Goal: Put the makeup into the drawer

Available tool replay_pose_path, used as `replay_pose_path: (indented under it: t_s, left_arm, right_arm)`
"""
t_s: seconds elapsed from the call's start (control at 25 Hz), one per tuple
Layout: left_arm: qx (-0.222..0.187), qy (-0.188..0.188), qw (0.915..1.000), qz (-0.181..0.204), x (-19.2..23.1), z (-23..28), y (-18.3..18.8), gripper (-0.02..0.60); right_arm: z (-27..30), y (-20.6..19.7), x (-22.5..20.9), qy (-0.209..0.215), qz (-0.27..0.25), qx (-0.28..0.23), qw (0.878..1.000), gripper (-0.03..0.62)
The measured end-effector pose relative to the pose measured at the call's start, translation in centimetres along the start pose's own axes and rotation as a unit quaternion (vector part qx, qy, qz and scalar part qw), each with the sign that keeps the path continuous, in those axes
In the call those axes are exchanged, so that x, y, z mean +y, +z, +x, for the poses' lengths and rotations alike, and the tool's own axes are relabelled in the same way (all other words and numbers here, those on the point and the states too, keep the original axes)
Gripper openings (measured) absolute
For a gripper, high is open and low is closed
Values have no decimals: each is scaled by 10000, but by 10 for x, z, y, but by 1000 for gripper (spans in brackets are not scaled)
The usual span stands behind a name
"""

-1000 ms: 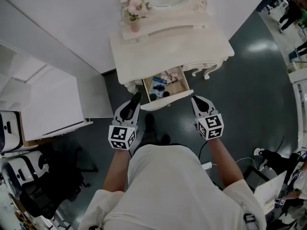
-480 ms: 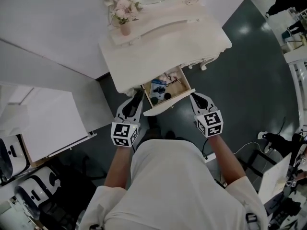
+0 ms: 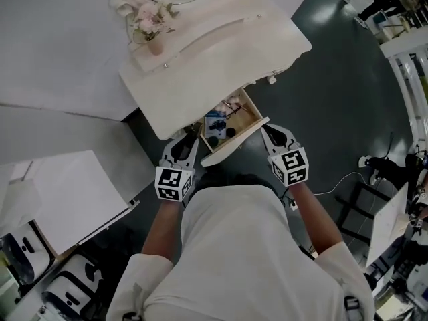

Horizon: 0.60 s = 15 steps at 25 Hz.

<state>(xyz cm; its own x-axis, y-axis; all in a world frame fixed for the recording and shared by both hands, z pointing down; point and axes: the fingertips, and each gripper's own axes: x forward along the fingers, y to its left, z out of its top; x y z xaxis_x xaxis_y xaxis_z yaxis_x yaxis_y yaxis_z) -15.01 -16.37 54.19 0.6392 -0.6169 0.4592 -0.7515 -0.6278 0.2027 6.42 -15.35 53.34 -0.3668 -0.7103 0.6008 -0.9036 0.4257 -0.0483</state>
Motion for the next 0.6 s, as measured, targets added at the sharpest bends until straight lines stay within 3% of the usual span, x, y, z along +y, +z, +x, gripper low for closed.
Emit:
replay_pose_path:
  t_s: [0.6]
  left_arm:
    - [625, -668, 9958, 6, -4, 43, -33, 100]
  right_arm:
    - [5, -26, -4, -184, 221, 514, 9983, 29]
